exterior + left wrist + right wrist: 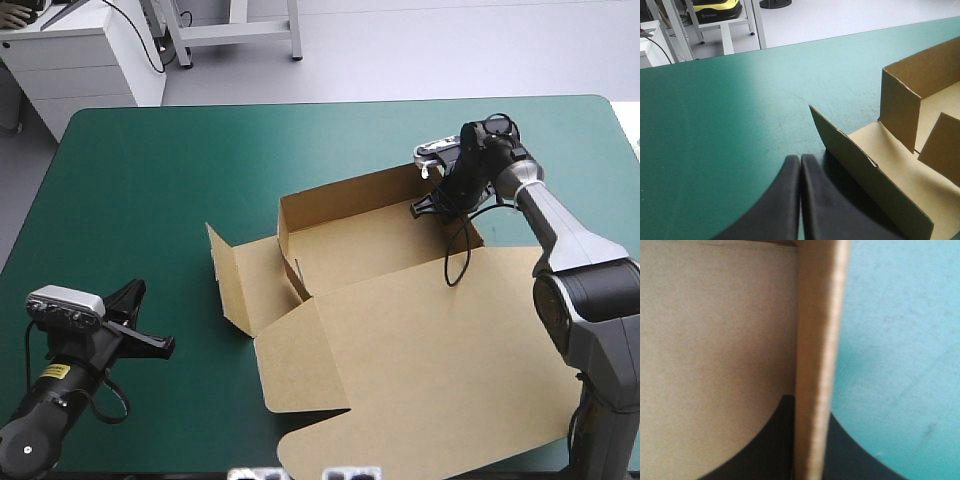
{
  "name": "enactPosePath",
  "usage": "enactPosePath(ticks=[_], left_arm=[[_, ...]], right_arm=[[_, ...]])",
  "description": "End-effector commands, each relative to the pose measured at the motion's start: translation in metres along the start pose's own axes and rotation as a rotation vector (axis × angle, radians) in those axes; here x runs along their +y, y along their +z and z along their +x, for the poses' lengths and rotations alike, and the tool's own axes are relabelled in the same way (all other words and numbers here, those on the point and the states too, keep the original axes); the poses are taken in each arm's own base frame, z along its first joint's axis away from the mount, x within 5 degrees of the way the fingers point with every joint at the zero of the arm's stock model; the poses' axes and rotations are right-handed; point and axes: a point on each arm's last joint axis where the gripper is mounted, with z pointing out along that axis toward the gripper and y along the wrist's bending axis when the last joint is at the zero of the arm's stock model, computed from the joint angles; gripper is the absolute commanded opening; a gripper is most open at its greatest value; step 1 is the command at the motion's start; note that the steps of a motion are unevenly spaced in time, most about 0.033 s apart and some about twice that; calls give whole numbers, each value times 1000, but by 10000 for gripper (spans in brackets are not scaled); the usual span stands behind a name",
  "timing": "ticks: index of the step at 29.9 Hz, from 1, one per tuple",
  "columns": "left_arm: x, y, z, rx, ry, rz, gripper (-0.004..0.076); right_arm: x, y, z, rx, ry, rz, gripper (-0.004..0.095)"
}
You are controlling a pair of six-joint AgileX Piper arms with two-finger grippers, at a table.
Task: Fold the box
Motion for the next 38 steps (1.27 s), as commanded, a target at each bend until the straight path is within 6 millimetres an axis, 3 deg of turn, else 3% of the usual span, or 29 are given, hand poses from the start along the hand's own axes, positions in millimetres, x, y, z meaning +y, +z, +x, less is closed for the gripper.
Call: enactPosePath(ticks=[1,14,20,27,38], left_arm=[[5,-2,-13,-73,-51,-48,-9],[11,12,-10,-25,-74,-72,-9],[13,13,-10,-29,-92,-85,-9],[18,28,-19,8,-95,-87,-9],[46,95,-91,42,-157,-51,-8]], right_arm=[[7,-66,-1,-106,-14,-2,-19],[-1,-175,-18,-455,58,140,-18],[0,-212,-19,-586,78,155,-18],[2,-217,-19,-605,79,142,-18],[7,-229,-13,-635,57,114,-18]])
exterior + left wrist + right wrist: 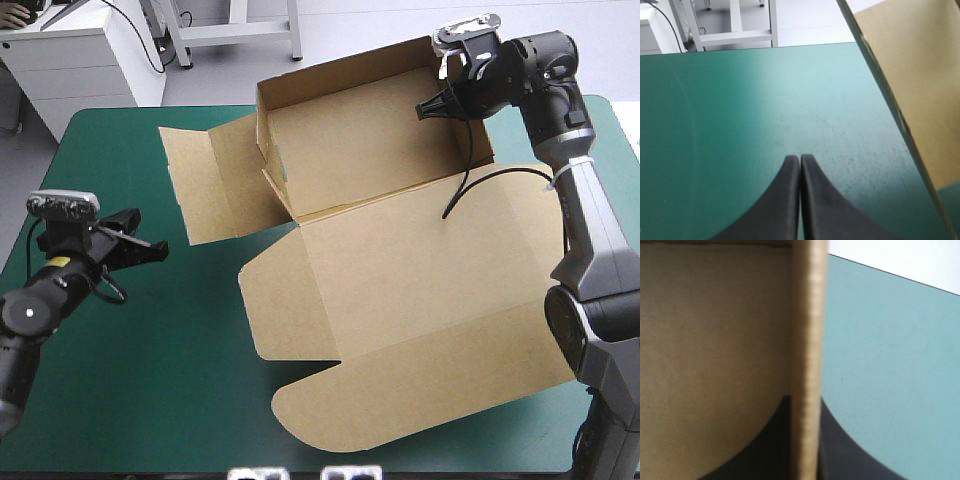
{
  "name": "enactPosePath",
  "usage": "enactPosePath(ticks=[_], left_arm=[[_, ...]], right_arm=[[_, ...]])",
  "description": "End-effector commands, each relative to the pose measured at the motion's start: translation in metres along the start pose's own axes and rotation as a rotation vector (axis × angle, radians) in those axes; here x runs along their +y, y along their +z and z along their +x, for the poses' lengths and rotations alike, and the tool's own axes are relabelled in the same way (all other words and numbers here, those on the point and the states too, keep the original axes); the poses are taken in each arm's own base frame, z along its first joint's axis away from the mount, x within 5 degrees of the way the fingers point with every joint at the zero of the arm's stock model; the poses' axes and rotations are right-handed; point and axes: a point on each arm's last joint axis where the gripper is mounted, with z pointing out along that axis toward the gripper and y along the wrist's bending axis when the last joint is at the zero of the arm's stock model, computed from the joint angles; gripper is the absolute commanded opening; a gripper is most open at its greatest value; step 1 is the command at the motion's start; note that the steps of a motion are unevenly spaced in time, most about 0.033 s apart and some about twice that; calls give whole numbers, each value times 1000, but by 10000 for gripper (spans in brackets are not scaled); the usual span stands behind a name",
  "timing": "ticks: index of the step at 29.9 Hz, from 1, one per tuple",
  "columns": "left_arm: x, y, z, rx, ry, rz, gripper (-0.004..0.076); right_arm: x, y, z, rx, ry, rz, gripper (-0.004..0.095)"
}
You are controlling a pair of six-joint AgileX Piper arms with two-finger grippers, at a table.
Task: Fold the box
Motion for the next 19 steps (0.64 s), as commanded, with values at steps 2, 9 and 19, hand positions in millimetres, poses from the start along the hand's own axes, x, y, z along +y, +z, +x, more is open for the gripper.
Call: enactPosePath(ticks=[2,9,19], left_arm=[[16,22,-40,-17,-89,3,-8],[70,40,-39,90,-230,-51,-8],[75,85,-17,105,-428,284,-9]], right_arm=[[-1,-56,-8,-119,7,-5,-18],[-5,-70,-8,-144,17,27,-18],[0,-71,-8,-151,38,-30,-18]])
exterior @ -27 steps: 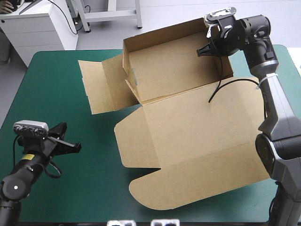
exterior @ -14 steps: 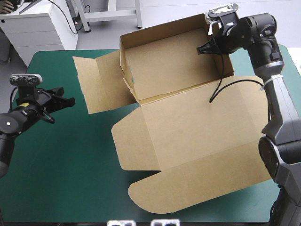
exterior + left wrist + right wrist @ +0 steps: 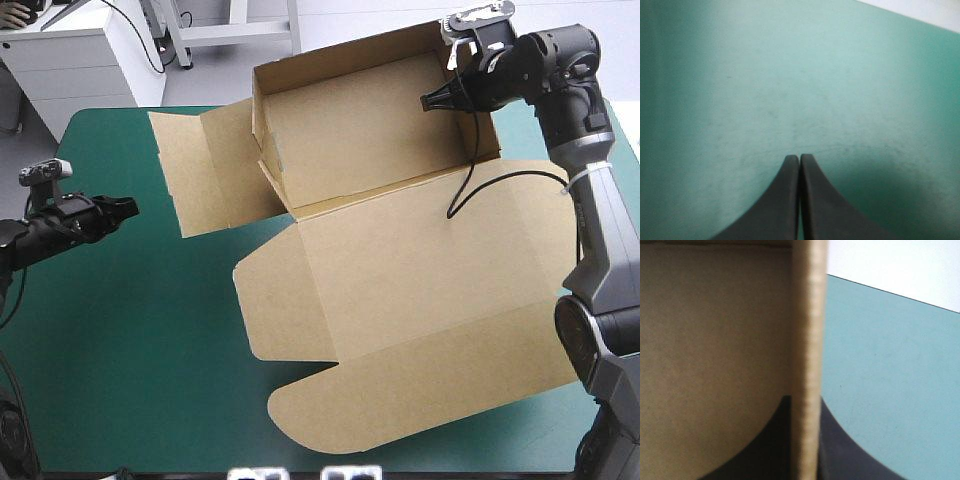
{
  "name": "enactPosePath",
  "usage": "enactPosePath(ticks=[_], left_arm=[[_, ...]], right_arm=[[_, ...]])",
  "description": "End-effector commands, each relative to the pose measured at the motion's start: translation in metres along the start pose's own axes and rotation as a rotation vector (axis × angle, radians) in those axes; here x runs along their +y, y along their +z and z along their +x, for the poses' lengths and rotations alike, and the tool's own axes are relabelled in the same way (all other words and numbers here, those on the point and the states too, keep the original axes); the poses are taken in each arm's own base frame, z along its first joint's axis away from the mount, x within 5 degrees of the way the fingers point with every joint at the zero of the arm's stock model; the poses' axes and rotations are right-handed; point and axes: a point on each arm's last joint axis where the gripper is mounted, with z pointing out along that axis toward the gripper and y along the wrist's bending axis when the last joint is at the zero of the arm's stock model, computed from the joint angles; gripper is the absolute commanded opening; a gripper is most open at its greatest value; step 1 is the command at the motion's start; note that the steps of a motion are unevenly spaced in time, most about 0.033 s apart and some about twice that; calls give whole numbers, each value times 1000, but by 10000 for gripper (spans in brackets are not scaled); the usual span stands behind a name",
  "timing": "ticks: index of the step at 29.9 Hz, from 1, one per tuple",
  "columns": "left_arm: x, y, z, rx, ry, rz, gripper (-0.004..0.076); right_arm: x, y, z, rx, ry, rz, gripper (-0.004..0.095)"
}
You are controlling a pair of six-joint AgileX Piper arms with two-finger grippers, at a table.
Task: Fold the box
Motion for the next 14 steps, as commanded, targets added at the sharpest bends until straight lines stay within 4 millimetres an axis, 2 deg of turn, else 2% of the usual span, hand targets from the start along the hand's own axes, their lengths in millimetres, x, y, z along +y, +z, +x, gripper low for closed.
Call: enactPosePath(ticks=[1,6,10,14], left_arm=[[-8,7,-18,-120,-79,188,-8],[-13,41,-6,-58,-132,352,-9],[-36,63,0,-50,-108,439,-8],[-60,71,-6,-148,-135,551,-8]], right_arm=[[2,-41,-7,-95,32,-45,-18],[6,-42,-8,-101,30,-90,-18],[8,-43,-8,-102,35,-107,-18],[8,-42,-8,-100,36,-110,-18]])
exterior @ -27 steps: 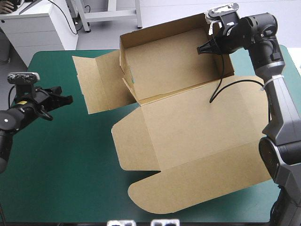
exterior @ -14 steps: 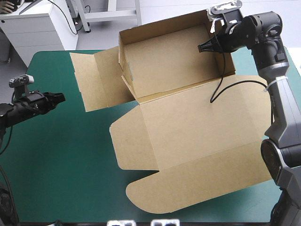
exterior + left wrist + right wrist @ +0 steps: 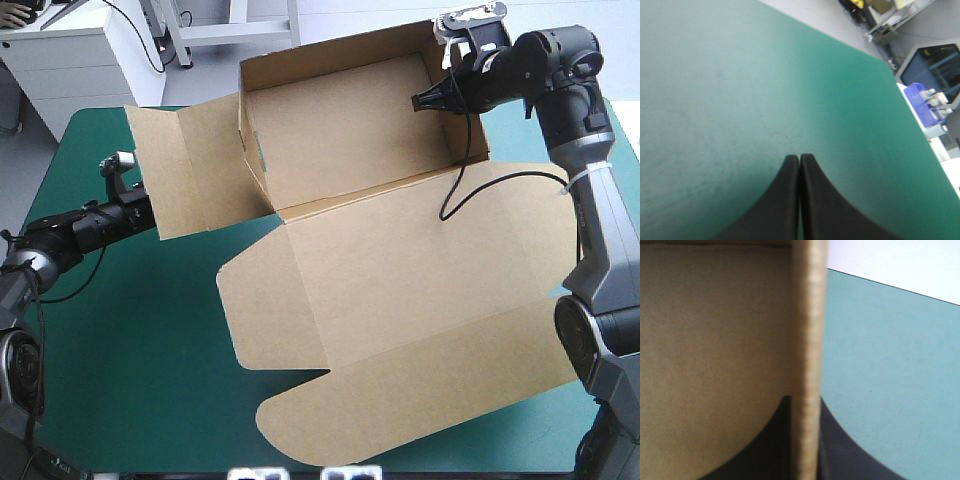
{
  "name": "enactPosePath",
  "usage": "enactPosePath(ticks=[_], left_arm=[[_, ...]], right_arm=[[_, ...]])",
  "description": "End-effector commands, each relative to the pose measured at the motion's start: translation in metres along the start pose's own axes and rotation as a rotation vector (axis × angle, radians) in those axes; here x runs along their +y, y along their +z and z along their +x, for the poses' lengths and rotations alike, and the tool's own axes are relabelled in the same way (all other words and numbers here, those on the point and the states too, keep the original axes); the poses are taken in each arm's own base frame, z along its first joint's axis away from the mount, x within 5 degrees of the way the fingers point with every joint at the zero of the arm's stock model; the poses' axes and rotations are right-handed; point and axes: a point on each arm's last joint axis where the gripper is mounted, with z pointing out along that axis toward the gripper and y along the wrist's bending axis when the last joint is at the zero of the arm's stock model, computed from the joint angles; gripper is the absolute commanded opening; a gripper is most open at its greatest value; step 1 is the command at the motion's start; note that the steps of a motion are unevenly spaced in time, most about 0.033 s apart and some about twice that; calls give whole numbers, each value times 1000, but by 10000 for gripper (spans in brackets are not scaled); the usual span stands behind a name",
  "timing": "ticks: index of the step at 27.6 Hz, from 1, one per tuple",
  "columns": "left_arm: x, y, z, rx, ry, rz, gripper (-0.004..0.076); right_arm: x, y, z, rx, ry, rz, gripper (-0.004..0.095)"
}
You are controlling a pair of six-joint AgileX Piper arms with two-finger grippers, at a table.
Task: Fold the box
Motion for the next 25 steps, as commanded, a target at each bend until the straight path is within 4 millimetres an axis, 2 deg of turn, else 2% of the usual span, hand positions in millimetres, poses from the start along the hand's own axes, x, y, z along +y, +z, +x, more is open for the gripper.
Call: enactPosePath(ticks=[1,6,14,25], left_arm=[[-39,2,-22,-161,16,185,-8],[-64,4,-27,-141,82,345,-8],[-88,1,-32,-115,141,523,-8],[-123,12,-38,-66,123,614,-9]], right_arm=[[4,-41,-8,-92,6,-18,-18],[2,-29,-7,-72,0,-19,-18],[2,-6,-7,-52,2,-26,-18],[-1,32,0,22,-14,-38,-17]])
